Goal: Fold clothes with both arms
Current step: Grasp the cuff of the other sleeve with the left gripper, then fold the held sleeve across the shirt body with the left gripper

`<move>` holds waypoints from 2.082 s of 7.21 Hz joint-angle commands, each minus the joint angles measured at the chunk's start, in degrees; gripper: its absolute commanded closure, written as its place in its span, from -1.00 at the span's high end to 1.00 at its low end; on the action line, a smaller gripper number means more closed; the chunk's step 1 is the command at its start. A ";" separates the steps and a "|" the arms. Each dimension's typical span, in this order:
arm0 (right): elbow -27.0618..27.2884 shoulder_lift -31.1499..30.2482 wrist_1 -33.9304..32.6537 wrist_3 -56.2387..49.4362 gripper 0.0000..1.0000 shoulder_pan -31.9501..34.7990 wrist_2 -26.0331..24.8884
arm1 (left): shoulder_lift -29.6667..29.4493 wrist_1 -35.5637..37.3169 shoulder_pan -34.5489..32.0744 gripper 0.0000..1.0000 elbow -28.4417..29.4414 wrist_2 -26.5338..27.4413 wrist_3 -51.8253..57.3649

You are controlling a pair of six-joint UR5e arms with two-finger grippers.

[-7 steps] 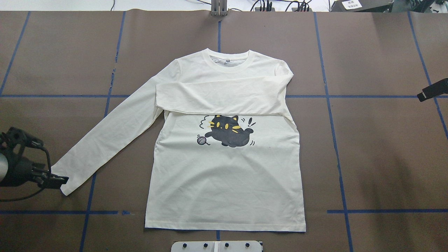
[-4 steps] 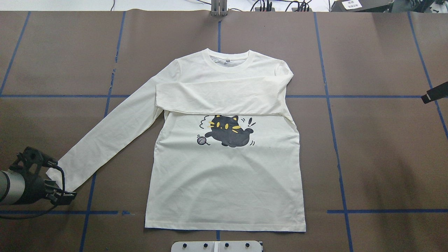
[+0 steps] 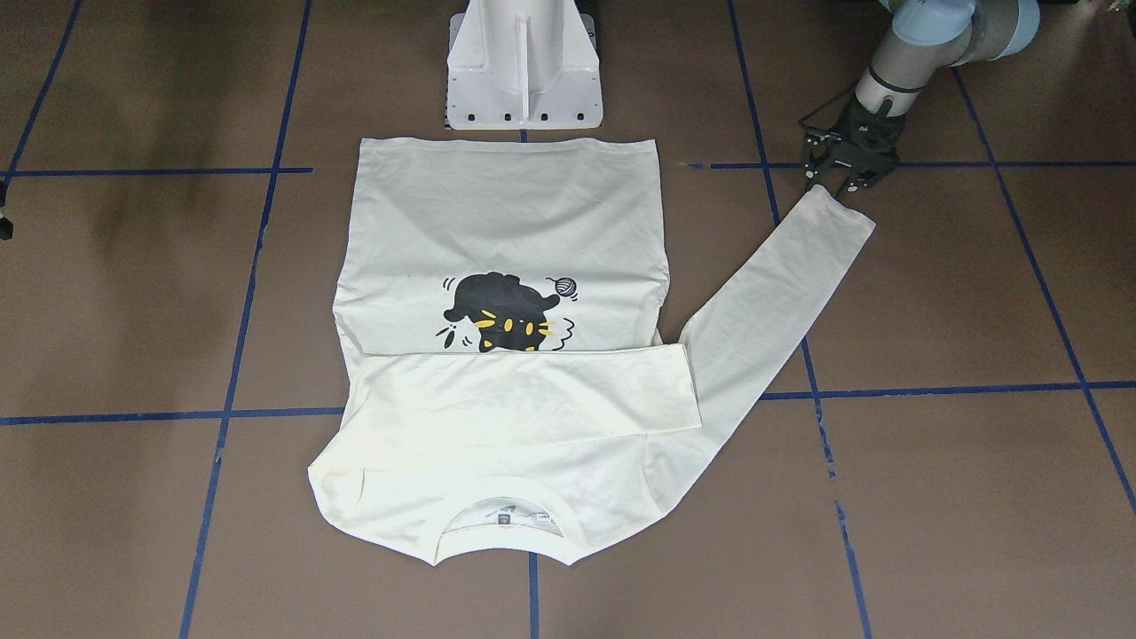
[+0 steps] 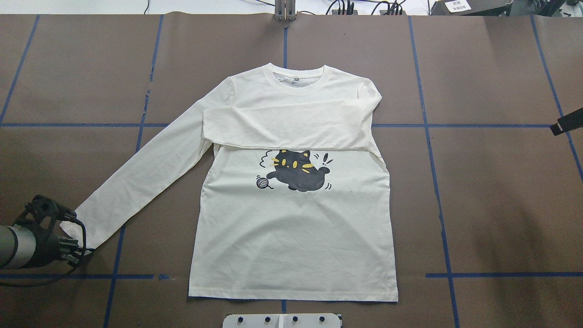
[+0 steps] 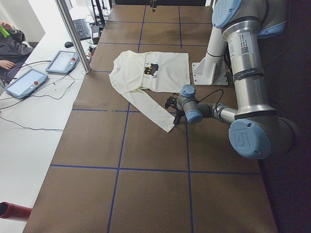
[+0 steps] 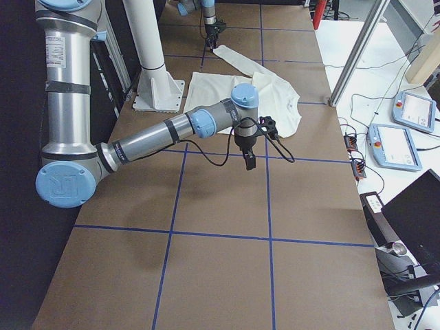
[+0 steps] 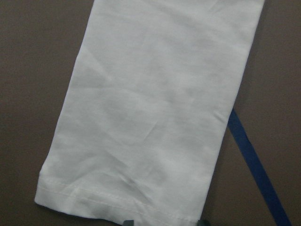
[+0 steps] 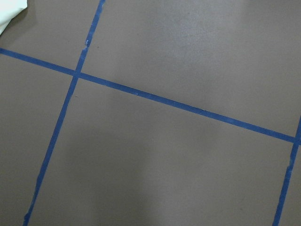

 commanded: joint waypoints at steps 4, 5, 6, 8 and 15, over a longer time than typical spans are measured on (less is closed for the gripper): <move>-0.17 0.00 -0.06 0.09 1.00 0.00 -0.01 | -0.37 -0.04 -0.86 -1.00 0.21 2.85 0.93; -0.09 0.00 0.02 0.00 1.00 0.00 -0.01 | -0.54 0.05 -2.96 -1.00 -0.40 2.59 2.07; -0.09 0.00 -0.06 0.09 1.00 0.00 -0.01 | -2.20 1.27 -6.72 -1.00 -0.58 2.06 6.43; -0.09 0.00 0.02 0.09 1.00 0.00 -0.01 | -11.13 11.33 -12.79 -1.00 -0.58 1.88 11.99; -0.44 0.00 -0.06 0.09 1.00 0.09 -0.19 | -67.00 59.63 -18.88 -1.00 12.88 -0.14 7.38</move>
